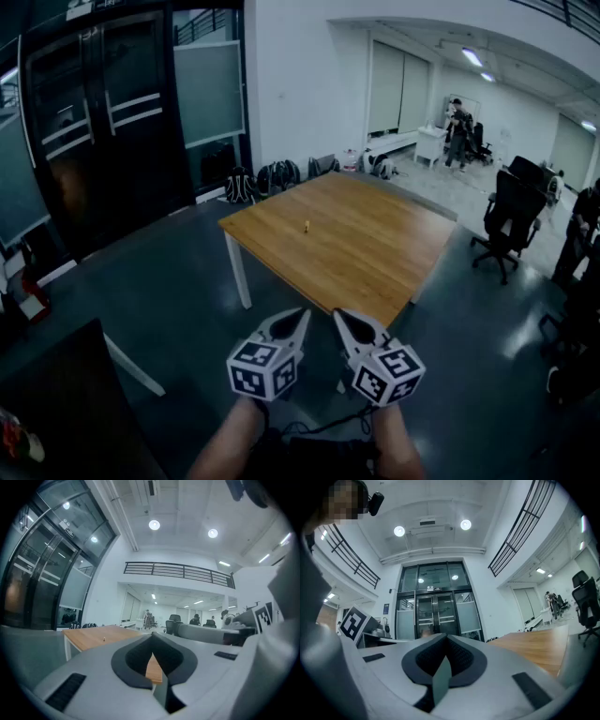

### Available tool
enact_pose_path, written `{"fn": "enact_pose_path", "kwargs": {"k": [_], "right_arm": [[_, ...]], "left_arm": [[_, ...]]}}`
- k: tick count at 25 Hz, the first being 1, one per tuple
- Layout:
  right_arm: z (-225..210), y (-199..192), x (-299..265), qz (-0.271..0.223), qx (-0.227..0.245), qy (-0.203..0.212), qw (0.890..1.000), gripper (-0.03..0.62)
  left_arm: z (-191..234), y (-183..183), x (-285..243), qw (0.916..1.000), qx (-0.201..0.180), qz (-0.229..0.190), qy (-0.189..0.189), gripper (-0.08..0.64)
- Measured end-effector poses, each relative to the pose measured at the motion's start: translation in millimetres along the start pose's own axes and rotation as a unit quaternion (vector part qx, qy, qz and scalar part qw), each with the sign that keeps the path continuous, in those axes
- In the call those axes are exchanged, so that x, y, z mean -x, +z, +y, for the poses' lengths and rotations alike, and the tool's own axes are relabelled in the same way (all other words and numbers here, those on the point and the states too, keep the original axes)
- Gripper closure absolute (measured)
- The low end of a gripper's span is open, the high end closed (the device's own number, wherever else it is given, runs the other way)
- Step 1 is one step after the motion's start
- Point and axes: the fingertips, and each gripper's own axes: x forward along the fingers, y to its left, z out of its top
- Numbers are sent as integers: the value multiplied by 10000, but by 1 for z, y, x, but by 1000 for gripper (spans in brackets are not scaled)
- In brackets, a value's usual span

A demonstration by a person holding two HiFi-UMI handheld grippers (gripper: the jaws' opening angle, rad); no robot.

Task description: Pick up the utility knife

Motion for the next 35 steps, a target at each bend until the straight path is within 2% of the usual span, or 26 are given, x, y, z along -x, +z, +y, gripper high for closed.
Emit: {"fn": "enact_pose_path", "kwargs": {"k": [16, 24, 28, 35], "right_arm": [[8, -1, 5, 28, -8, 94, 10000, 581], [4, -6, 5, 104, 2, 181, 9998, 581], [1, -9, -11, 134, -50, 263, 9996, 581], [-12, -20, -70, 308, -138, 271, 9991, 581]], "left_arm": [[-3, -1, 9, 10000, 5, 11, 36, 554], [3, -4, 12, 9997, -39, 84, 206, 554], [24, -2, 12, 9993, 4, 92, 356, 554], [91, -1, -4, 9980, 142, 136, 606, 554]]}}
